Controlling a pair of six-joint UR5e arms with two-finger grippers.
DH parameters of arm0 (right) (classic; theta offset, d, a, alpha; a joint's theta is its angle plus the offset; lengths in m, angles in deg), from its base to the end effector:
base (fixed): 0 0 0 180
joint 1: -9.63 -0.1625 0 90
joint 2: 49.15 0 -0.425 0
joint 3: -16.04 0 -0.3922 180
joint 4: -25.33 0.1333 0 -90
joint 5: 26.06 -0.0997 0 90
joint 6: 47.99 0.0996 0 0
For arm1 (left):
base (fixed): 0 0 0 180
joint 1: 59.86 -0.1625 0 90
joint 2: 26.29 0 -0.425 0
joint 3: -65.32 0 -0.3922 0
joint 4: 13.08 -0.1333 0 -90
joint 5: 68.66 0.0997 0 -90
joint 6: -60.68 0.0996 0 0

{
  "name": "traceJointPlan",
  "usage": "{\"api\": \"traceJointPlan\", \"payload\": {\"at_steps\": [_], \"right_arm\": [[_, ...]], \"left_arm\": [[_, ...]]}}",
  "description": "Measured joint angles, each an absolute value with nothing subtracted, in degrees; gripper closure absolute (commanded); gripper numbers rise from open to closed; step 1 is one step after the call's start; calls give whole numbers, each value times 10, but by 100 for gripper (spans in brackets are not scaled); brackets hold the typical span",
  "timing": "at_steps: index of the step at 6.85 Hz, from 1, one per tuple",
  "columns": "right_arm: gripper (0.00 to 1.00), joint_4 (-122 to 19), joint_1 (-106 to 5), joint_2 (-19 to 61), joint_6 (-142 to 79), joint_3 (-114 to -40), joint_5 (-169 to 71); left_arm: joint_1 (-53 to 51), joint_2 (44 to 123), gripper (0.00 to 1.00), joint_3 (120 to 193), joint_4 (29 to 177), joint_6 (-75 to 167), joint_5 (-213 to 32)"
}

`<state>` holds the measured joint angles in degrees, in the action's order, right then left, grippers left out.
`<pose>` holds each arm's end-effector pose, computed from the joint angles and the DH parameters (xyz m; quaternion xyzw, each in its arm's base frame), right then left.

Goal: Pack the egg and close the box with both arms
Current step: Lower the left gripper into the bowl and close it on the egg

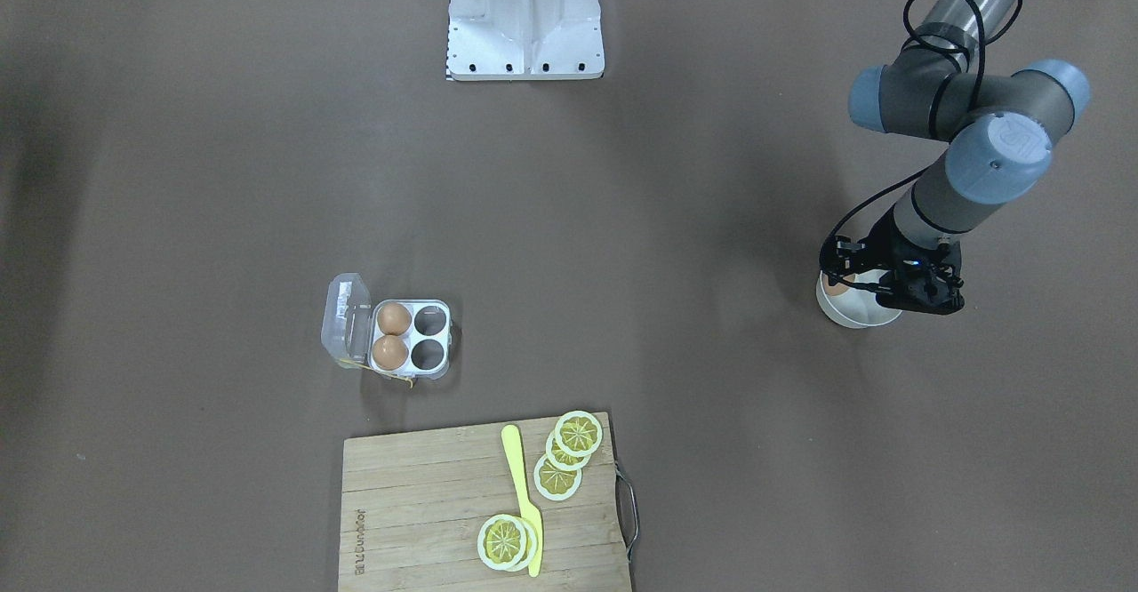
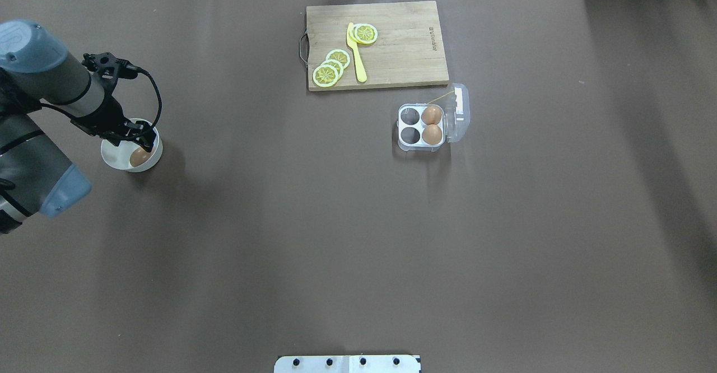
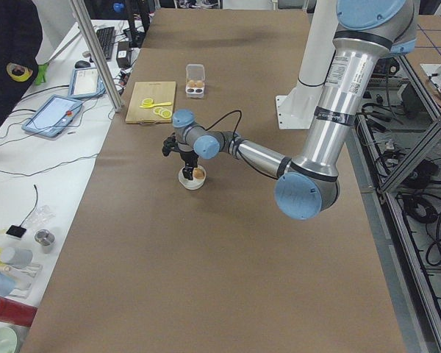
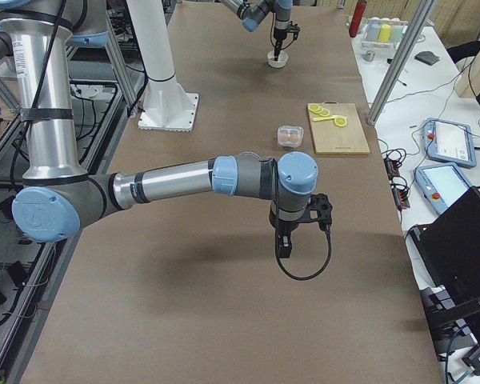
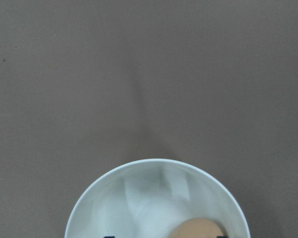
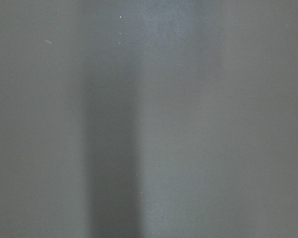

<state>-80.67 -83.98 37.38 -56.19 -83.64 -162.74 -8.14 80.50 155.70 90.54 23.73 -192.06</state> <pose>0.0924 -0.4990 0.5707 0.0180 -0.3963 -0.0269 0.9175 0.3260 -0.5398 0.4740 0.0323 0.3747 0.0870 0.9225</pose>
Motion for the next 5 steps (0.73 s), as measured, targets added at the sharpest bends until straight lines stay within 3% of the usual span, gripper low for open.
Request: {"api": "traceJointPlan", "payload": {"at_steps": [5], "right_arm": [[0,-805,-838,374,-551,-837,-1628]], "left_arm": [[-98,803,25,1555,905,238,-1918]]}}
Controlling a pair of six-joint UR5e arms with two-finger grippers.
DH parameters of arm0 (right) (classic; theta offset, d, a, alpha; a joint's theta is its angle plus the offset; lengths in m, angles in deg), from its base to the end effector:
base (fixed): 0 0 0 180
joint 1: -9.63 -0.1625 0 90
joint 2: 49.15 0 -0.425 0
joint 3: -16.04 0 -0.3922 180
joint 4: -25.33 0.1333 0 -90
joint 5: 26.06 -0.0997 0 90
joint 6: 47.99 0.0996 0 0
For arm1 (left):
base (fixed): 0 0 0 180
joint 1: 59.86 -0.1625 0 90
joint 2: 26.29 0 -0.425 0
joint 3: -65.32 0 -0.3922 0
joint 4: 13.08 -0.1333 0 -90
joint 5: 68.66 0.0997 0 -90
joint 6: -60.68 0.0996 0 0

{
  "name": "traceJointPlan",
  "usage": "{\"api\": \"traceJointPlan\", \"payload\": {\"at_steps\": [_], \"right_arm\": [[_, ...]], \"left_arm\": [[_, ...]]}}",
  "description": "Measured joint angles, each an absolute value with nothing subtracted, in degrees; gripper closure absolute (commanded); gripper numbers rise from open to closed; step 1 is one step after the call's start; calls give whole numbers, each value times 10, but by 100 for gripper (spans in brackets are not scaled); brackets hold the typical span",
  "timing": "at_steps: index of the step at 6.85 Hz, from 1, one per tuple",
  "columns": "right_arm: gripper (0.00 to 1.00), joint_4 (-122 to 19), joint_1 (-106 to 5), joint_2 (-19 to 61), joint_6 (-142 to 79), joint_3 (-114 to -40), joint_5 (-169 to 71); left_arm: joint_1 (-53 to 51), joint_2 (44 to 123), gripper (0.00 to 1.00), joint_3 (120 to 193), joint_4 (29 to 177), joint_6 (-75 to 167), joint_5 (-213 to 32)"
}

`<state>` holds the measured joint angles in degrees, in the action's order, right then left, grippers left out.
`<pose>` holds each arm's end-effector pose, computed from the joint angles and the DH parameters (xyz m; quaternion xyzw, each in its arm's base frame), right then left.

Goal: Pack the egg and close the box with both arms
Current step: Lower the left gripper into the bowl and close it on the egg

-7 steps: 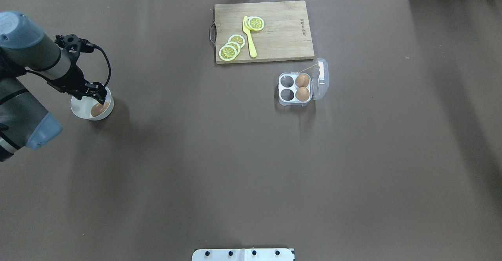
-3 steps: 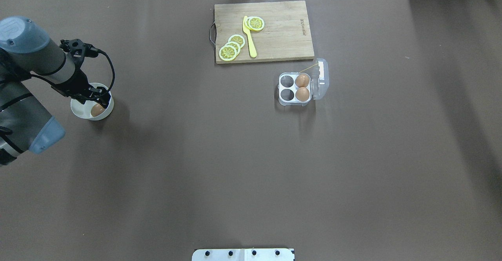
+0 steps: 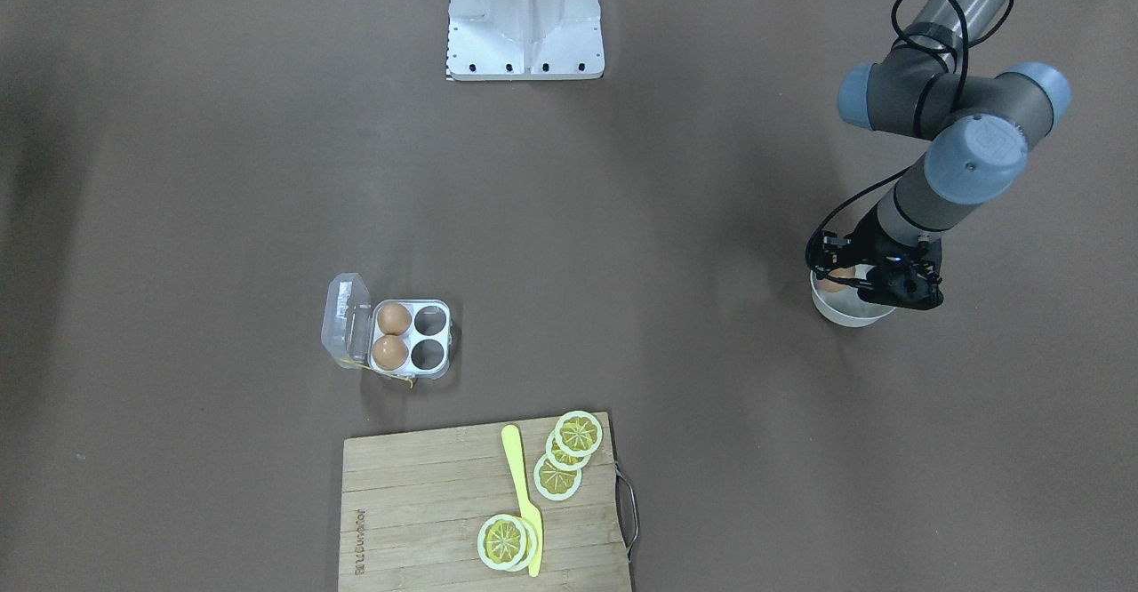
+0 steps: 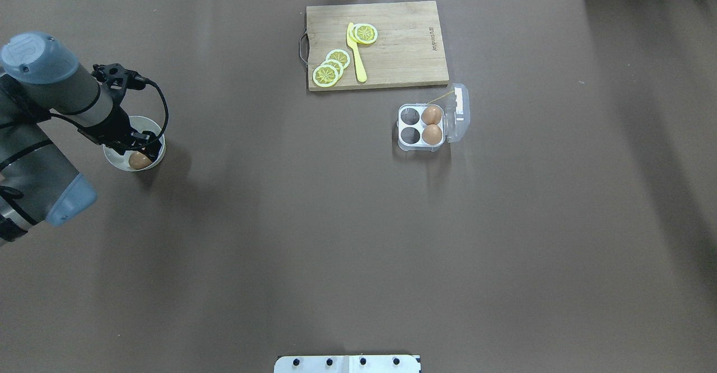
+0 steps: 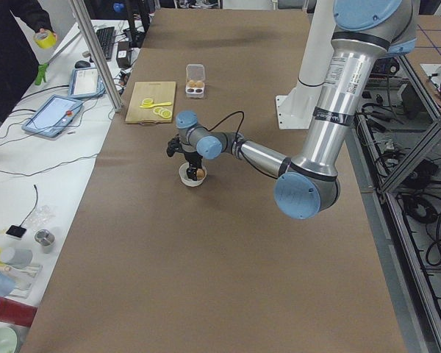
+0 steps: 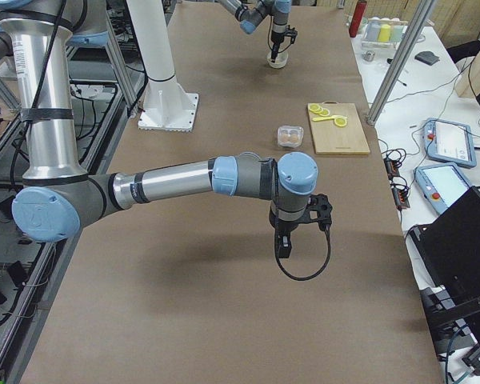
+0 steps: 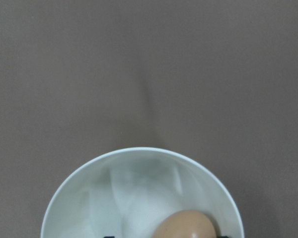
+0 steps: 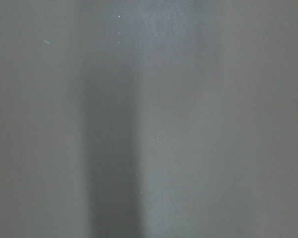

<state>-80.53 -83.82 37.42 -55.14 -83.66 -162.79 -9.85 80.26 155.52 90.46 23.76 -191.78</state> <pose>0.0910 -0.4991 0.5706 0.0148 -0.3968 -0.0202 0.9176 0.3411 -0.5294 0.4786 0.0250 0.3712 0.0992 0.9229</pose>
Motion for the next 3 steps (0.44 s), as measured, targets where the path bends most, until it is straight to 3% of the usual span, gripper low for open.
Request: {"api": "traceJointPlan", "payload": {"at_steps": [3], "right_arm": [[0,-807,-836,376,-544,-851,-1628]], "left_arm": [[-99,802,26,1550,905,240,-1916]]}}
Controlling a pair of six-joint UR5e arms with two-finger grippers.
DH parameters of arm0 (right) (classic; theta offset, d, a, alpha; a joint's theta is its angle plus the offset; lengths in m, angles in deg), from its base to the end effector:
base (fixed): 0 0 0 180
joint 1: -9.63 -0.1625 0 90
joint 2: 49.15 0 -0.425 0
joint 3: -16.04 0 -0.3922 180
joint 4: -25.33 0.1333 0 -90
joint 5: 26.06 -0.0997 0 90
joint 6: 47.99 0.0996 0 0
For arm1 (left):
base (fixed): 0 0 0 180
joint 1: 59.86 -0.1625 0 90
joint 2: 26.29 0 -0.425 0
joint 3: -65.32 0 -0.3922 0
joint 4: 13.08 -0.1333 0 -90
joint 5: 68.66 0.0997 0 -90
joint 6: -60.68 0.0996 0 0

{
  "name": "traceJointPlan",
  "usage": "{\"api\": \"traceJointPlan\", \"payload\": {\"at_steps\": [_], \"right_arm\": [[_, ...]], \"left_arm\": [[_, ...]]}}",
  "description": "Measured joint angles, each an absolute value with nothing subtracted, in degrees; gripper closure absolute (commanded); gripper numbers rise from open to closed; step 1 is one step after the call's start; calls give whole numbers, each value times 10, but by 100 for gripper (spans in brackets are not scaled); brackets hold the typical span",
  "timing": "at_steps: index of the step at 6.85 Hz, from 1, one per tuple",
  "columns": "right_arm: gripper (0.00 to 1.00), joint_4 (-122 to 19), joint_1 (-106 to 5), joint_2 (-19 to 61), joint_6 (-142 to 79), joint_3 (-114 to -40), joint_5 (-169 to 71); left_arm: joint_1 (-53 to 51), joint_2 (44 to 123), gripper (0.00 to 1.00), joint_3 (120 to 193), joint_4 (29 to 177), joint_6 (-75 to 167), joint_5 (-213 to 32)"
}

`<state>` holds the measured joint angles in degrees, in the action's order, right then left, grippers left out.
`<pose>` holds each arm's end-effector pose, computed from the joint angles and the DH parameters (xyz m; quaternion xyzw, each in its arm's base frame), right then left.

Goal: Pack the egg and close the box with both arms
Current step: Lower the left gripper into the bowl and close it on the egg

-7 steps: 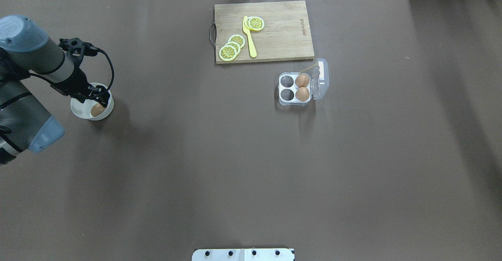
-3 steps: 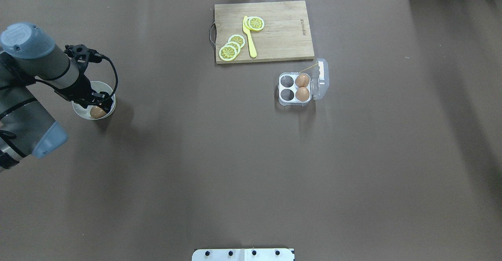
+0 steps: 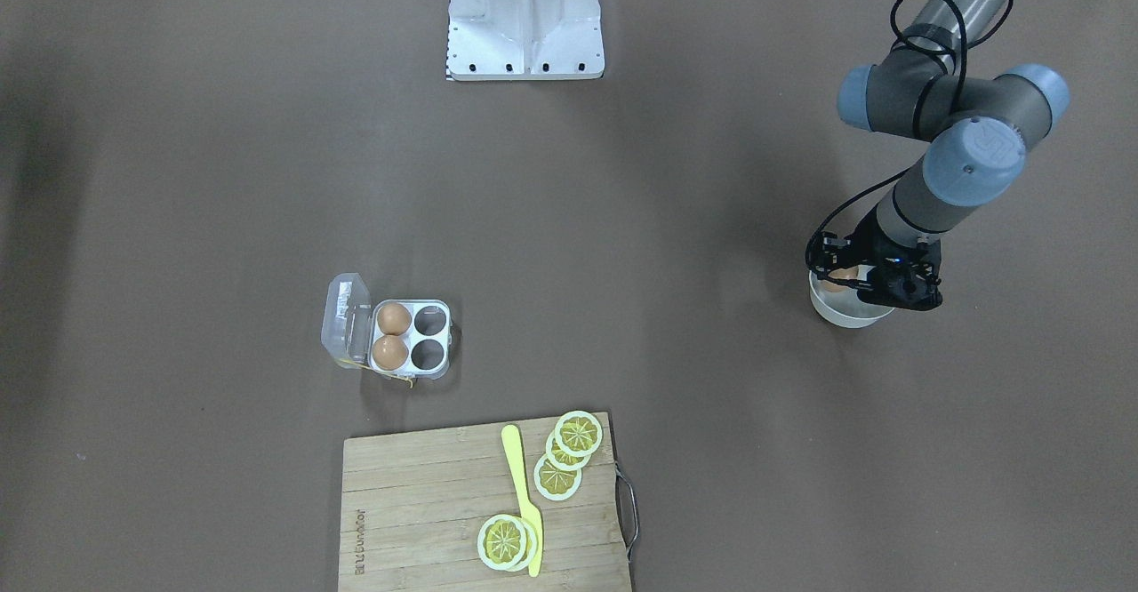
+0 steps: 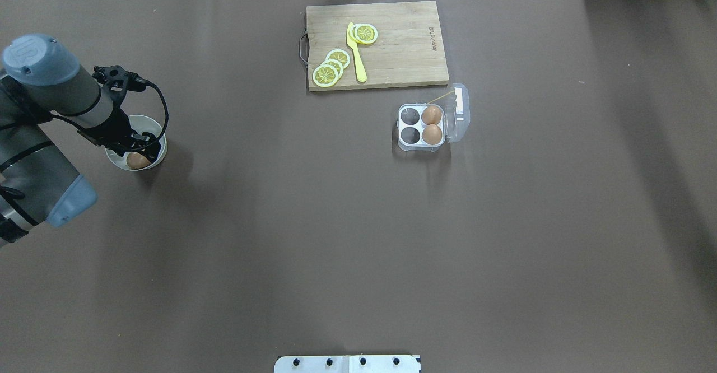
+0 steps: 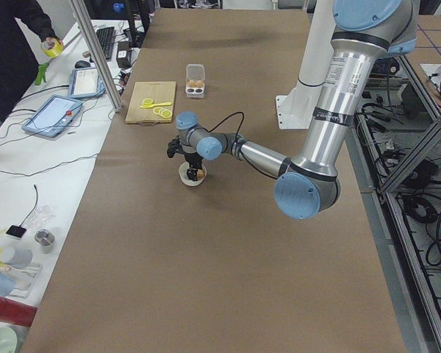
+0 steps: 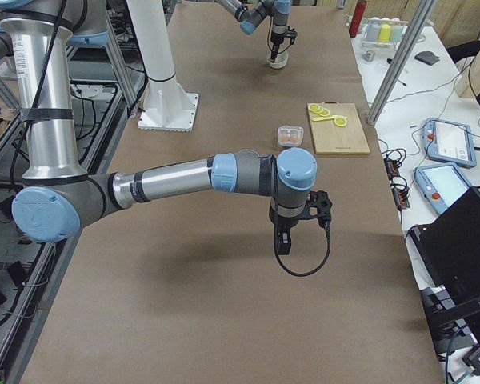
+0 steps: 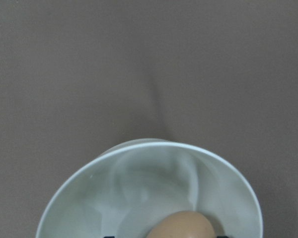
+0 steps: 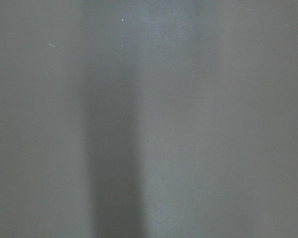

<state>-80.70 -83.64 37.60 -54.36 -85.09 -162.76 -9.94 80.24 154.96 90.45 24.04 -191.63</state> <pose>0.0893 -0.4974 0.5606 0.0201 -0.3960 -0.0191 0.9178 0.3423 -0.5296 0.4839 0.0225 0.3676 0.1005 0.9243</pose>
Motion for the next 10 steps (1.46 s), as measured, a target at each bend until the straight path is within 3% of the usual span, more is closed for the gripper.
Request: {"api": "traceJointPlan", "payload": {"at_steps": [10], "right_arm": [[0,-808,-831,377,-532,-860,-1627]], "left_arm": [[-100,803,28,1541,904,244,-1915]]}}
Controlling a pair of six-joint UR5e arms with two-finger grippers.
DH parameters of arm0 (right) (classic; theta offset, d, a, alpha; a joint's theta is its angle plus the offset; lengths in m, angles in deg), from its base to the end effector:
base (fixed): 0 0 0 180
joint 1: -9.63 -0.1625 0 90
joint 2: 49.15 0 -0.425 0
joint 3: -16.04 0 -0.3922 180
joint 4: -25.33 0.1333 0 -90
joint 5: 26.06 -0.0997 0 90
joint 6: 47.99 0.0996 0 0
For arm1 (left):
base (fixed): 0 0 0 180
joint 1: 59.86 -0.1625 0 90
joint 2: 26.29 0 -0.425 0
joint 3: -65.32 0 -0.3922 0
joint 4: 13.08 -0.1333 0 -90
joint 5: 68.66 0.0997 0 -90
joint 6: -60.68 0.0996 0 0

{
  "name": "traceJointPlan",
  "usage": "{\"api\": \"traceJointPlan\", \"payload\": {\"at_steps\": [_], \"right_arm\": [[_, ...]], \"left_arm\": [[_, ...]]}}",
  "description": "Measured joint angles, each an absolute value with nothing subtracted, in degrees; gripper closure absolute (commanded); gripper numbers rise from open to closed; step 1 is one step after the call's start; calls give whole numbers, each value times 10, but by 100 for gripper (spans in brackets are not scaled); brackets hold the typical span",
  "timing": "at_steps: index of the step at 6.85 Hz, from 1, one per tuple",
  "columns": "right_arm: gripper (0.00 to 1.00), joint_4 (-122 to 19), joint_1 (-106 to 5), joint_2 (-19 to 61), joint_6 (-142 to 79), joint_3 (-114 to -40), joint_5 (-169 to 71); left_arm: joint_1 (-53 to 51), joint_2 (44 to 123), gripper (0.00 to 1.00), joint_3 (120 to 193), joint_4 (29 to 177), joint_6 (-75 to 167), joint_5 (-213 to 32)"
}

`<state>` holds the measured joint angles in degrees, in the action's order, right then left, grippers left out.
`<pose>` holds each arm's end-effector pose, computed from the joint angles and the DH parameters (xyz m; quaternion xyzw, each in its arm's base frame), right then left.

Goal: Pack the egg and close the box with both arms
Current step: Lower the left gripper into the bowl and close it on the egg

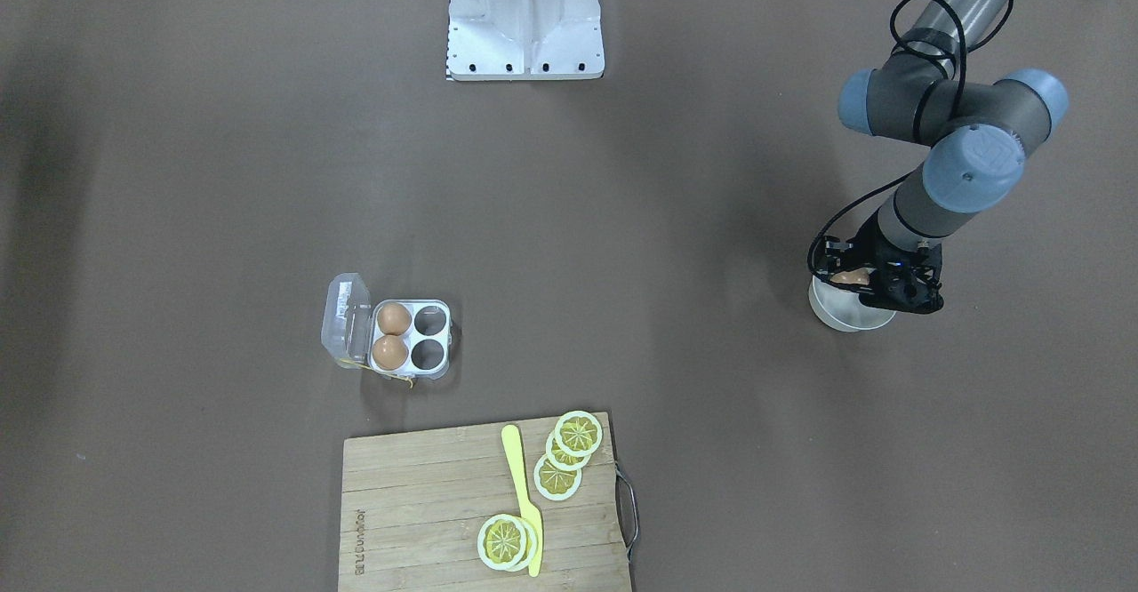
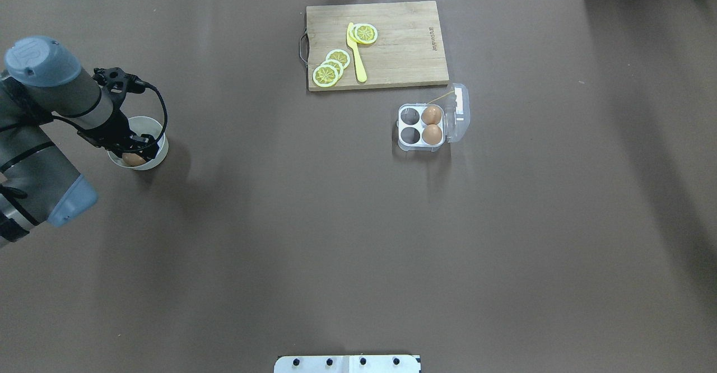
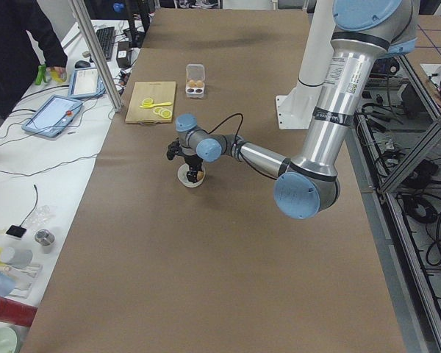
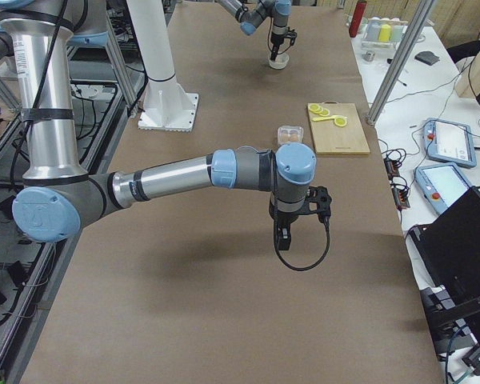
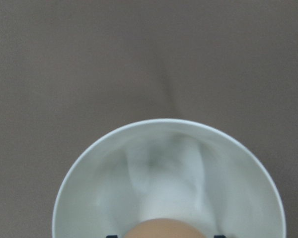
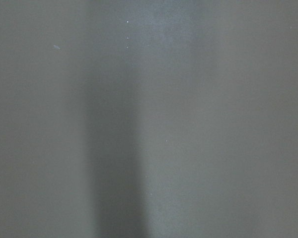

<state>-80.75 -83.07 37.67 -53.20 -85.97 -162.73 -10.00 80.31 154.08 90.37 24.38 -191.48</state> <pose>0.0844 -0.4973 0.5540 0.0202 -0.3956 -0.0170 0.9180 0.3438 -0.5307 0.4912 0.0182 0.3626 0.1014 0.9262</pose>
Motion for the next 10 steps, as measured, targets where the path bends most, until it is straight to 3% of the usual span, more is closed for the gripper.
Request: {"api": "traceJointPlan", "payload": {"at_steps": [7,10], "right_arm": [[0,-808,-830,377,-532,-861,-1627],[0,-808,-830,377,-532,-862,-1627]], "left_arm": [[-101,802,28,1537,900,243,-1913],[-101,801,46,1537,899,243,-1913]]}}
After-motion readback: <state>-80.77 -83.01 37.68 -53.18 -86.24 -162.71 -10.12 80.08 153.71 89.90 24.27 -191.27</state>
